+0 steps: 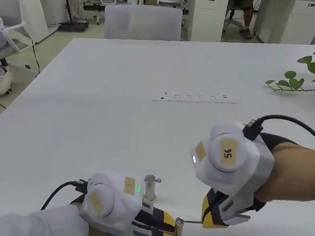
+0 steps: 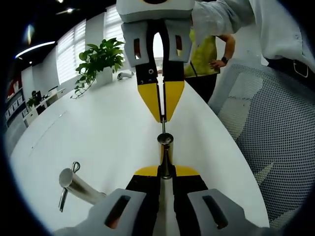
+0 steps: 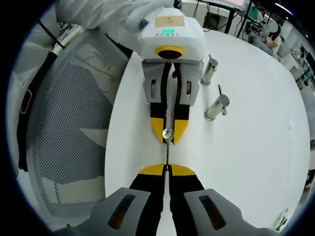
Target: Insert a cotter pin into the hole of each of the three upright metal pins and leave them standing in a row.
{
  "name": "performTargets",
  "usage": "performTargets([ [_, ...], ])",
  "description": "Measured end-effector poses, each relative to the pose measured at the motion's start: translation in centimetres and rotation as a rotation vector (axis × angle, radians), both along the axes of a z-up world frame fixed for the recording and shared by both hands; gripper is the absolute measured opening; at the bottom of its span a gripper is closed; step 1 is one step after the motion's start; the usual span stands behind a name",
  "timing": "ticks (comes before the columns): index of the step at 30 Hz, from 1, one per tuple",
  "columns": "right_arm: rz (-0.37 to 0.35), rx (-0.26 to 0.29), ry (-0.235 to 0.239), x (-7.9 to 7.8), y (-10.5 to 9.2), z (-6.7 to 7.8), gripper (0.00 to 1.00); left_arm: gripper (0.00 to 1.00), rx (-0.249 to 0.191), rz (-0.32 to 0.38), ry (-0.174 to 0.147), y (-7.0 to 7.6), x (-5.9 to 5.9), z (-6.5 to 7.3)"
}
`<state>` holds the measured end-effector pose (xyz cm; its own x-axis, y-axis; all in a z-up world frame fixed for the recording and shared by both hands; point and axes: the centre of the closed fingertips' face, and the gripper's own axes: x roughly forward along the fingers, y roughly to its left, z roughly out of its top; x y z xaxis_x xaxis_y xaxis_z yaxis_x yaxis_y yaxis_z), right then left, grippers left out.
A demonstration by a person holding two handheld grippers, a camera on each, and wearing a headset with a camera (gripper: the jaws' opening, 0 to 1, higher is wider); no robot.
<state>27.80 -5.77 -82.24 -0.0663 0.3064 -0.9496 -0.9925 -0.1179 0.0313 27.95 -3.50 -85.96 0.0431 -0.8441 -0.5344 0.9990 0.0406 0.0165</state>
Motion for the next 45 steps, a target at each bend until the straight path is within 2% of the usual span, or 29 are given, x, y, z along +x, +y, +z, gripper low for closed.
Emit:
performTargets([
  [18, 0.048, -0.029, -0.005, -0.03, 0.14, 0.19, 0.03, 0.07, 0.004, -0.003, 0.007, 0.08, -0.03, 0.00],
  [33, 0.053, -0.048, 0.005, -0.17, 0.09, -0.08, 0.03, 0.07, 0.014, -0.009, 0.001, 0.10, -0.07, -0.01],
  [45, 0.062, -0.053, 0.011, -0.01, 0.38, 0.07, 0.03, 0.07, 0.019, -0.011, 0.010, 0.03, -0.07, 0.05],
])
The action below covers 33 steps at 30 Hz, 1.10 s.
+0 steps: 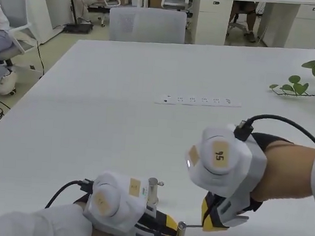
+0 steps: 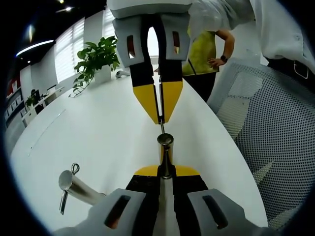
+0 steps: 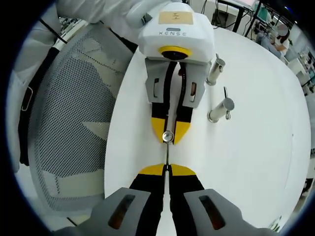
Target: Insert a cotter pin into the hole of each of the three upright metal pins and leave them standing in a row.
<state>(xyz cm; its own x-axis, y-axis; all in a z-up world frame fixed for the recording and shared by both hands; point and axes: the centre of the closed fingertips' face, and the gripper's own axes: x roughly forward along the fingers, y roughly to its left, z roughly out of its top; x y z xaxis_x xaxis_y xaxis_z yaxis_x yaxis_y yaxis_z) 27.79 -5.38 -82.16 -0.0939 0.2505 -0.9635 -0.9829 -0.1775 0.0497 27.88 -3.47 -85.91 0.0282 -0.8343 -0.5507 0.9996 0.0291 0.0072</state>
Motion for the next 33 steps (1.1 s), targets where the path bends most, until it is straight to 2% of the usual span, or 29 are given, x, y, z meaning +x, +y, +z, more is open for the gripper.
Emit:
performTargets([
  [20, 0.030, 0.008, 0.005, -0.1, 1.4, 0.1, 0.03, 0.07, 0.000, 0.000, 0.006, -0.1, 0.0, -0.1],
  [33, 0.030, -0.001, 0.011, -0.3, 1.2, 0.2, 0.03, 0.07, 0.000, 0.002, 0.009, -0.1, -0.1, -0.1],
])
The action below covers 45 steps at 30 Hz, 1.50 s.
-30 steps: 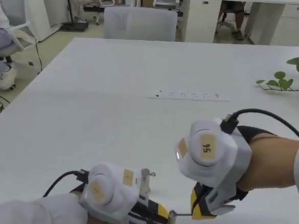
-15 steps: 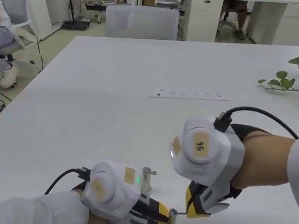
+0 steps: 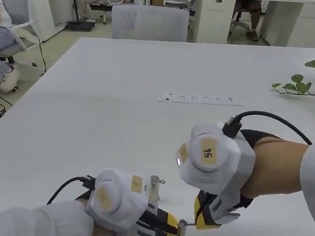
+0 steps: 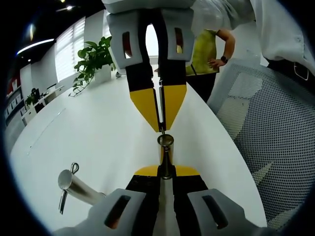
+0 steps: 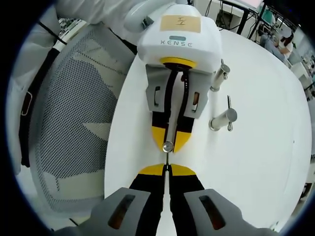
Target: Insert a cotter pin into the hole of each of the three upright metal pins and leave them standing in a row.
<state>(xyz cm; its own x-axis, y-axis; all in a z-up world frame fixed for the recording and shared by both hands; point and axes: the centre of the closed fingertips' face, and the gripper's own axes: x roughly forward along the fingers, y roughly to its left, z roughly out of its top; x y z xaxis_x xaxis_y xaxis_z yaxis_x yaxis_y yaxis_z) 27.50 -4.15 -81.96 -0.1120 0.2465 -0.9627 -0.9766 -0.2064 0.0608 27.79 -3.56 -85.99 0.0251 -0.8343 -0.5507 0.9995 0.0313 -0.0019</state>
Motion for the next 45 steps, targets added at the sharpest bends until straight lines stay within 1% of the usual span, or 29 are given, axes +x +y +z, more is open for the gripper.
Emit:
performTargets([
  [3, -0.005, 0.005, 0.008, -0.1, 0.1, 0.1, 0.03, 0.07, 0.001, 0.000, -0.001, 0.0, 0.0, 0.0],
  [12, -0.001, 0.018, 0.009, 0.0, 0.7, 0.1, 0.03, 0.07, 0.000, 0.004, 0.004, 0.0, 0.0, 0.0],
  [26, 0.006, 0.060, 0.015, -0.1, 1.4, 0.1, 0.04, 0.07, -0.002, 0.003, 0.008, -0.1, 0.0, 0.0],
  [34, 0.009, 0.068, 0.015, -0.2, 1.4, 0.2, 0.05, 0.07, -0.002, 0.004, 0.009, -0.1, 0.0, 0.1],
  [36, 0.008, 0.070, 0.018, -0.2, 1.3, 0.3, 0.05, 0.07, -0.002, 0.004, 0.009, 0.0, 0.0, 0.1],
  [39, 0.005, 0.079, 0.025, -0.4, 1.4, 0.3, 0.09, 0.07, -0.001, 0.005, 0.009, 0.0, 0.0, 0.1],
  [41, 0.006, 0.075, 0.022, -0.4, 1.3, 0.2, 0.09, 0.07, 0.000, 0.005, 0.008, 0.0, 0.0, 0.1],
  [45, -0.005, 0.085, 0.021, -0.4, 1.3, 0.2, 0.11, 0.07, 0.000, 0.006, 0.008, 0.0, 0.0, 0.1],
])
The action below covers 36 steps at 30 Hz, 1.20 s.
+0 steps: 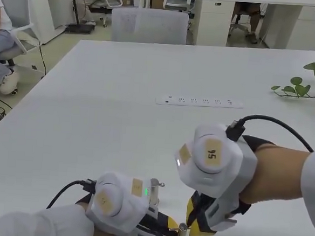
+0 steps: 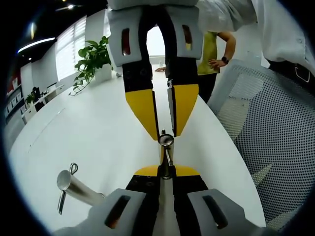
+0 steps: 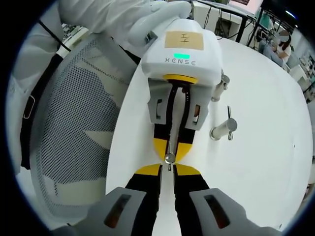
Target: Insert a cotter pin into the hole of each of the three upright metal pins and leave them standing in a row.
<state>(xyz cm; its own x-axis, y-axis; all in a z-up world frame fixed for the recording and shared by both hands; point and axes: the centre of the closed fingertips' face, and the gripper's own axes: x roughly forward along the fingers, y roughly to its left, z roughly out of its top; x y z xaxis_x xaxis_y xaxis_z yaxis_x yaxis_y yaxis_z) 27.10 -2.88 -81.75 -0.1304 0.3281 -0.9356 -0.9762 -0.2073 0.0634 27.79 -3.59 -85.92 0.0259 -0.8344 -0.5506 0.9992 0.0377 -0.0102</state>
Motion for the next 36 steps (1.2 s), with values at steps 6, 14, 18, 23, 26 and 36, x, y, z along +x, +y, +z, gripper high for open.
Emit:
performTargets([
  [6, -0.029, 0.011, 0.002, 0.2, -0.7, -0.1, 0.12, 0.07, -0.003, 0.005, 0.000, 0.0, 0.0, 0.0],
  [14, -0.108, 0.045, 0.018, 0.3, -1.5, -0.4, 0.13, 0.07, -0.001, 0.010, -0.004, 0.1, 0.1, -0.1],
  [18, -0.157, 0.069, 0.025, 0.5, -2.0, -0.7, 0.13, 0.08, -0.003, 0.014, -0.001, 0.1, 0.1, -0.1],
  [23, -0.209, 0.090, 0.044, 0.4, -2.6, -0.7, 0.13, 0.13, 0.004, 0.025, 0.013, 0.2, 0.0, -0.3],
  [26, -0.221, 0.091, 0.045, 0.5, -2.9, -0.8, 0.13, 0.16, -0.004, 0.039, 0.032, 0.4, -0.2, -0.3],
  [36, -0.265, 0.119, 0.059, 0.2, -3.3, -1.4, 0.17, 0.23, -0.063, 0.123, 0.049, 1.5, 0.2, 1.1],
])
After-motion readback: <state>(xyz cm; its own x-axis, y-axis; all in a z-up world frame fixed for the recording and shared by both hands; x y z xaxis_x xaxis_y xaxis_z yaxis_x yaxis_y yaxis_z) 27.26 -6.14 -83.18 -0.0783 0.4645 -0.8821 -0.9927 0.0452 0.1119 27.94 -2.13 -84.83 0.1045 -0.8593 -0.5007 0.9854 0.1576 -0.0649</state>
